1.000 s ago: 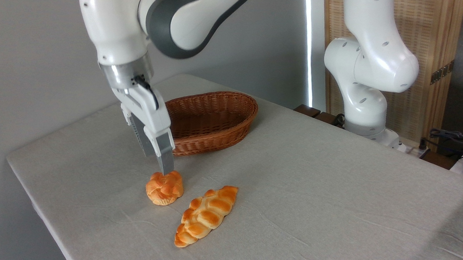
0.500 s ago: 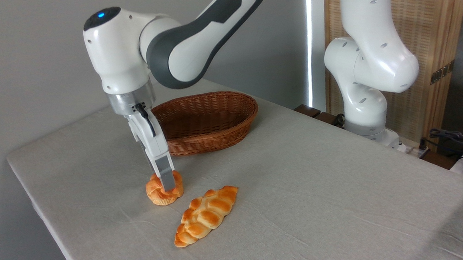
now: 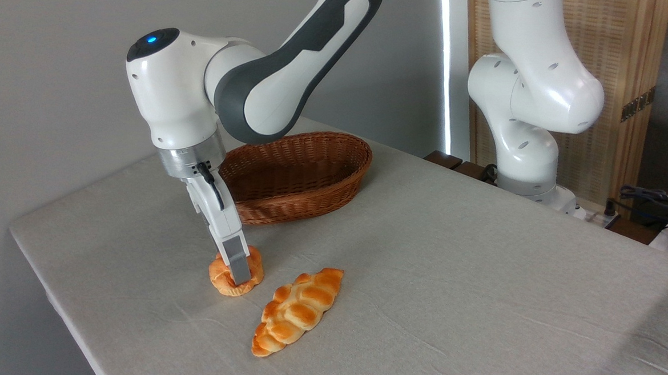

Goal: Put bread into the basket
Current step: 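Lower the gripper onto the small round roll and close on it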

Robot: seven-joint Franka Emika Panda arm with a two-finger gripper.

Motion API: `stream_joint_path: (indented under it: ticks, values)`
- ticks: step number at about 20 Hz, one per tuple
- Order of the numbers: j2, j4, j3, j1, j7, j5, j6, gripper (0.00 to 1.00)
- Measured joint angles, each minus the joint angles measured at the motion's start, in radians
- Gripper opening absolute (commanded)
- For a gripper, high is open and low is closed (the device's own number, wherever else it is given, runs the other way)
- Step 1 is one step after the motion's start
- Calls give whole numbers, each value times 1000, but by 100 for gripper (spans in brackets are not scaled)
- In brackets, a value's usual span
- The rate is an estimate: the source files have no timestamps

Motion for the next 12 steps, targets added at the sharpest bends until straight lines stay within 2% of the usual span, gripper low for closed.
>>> stream_joint_path:
  ticks: [1, 2, 4, 6, 12]
  values:
    - [0, 0, -1, 0, 0, 0, 0, 39]
    - [0, 0, -1, 0, 0, 0, 0, 29]
    - [0, 0, -2, 0, 6, 0, 0, 21]
    - [0, 0, -2, 0, 31, 0, 0, 17]
    - [-3, 0, -5, 0, 34, 0, 2, 14]
